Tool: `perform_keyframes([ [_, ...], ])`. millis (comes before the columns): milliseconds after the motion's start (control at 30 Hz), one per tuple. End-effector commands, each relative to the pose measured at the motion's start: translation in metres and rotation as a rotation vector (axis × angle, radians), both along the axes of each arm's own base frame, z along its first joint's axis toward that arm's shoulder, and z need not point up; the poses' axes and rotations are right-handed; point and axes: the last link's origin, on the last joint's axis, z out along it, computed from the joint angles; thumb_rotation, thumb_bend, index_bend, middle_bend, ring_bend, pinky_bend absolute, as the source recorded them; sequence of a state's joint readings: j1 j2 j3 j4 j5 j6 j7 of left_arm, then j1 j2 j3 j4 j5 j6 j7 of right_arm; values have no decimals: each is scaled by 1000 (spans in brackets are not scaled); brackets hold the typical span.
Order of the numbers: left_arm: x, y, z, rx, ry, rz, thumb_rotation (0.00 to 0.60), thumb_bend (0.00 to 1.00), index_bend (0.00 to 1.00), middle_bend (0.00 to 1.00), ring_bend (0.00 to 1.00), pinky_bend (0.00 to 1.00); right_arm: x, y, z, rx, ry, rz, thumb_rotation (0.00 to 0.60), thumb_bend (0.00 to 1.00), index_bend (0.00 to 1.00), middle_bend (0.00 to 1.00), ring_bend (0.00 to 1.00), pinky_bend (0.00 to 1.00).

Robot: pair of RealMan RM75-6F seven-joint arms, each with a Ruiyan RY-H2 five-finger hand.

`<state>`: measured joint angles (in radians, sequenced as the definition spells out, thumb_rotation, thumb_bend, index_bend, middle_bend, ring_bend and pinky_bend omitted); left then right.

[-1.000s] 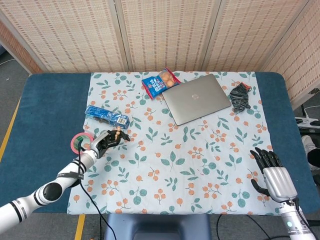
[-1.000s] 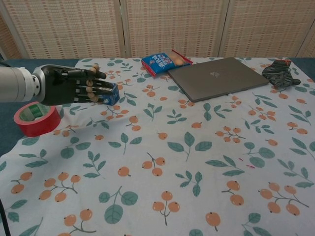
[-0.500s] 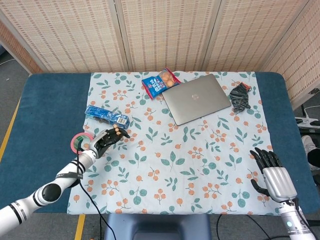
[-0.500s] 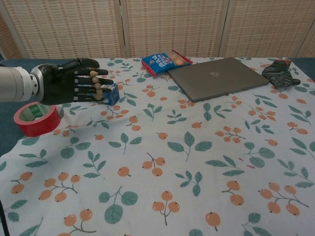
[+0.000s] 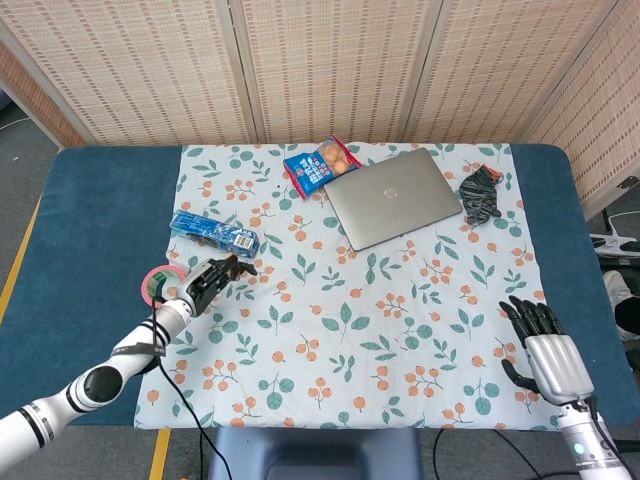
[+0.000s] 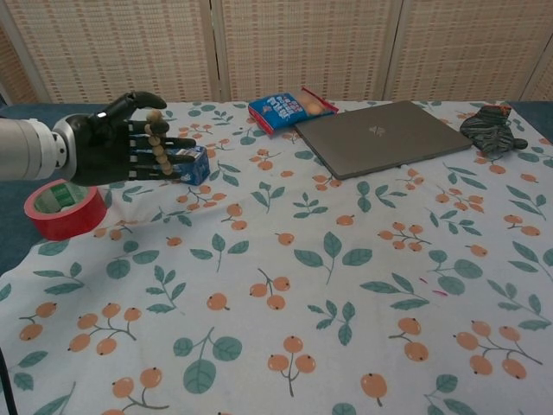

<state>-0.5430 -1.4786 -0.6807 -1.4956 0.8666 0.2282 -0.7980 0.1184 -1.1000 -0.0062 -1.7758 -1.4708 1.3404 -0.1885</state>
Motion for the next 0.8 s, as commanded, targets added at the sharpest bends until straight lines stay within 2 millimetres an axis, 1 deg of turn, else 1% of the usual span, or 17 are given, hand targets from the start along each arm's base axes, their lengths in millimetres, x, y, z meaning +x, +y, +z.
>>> perform_keyframes([
  [33,0,-1,0,2,16,-13,345,555,758,452,101,0,0,0,0,1,0,1,600,266,0,0,0,0],
  [100,0,-1,0,2,31,-23,334,621,753,452,101,0,0,0,0,3,0,0,600,266,0,0,0,0],
  [167,0,-1,0,1,31,-22,321,709,747,452,101,0,0,0,-1,4,0,1,600,266,0,0,0,0],
  [233,0,-1,0,1,27,-17,324,774,749,453,101,0,0,0,-1,5,1,2,600,266,0,0,0,0],
  [400,0,-2,0,-7,12,-7,329,973,755,453,101,0,0,0,-1,3,1,2,600,266,0,0,0,0],
  [467,1,-3,-1,-12,0,-2,315,1000,751,453,101,0,0,0,0,2,1,3,600,265,0,0,0,0],
  [567,3,-4,-1,-17,-13,-1,294,1000,733,452,101,0,1,0,0,2,0,3,600,266,0,0,0,0],
  [633,3,-5,-1,-17,-15,-5,302,1000,719,449,101,0,1,1,0,1,-1,4,600,265,0,0,0,0],
  [800,5,-7,-1,-14,-15,-20,348,1000,697,437,99,0,1,1,0,3,-2,6,600,266,0,0,0,0],
])
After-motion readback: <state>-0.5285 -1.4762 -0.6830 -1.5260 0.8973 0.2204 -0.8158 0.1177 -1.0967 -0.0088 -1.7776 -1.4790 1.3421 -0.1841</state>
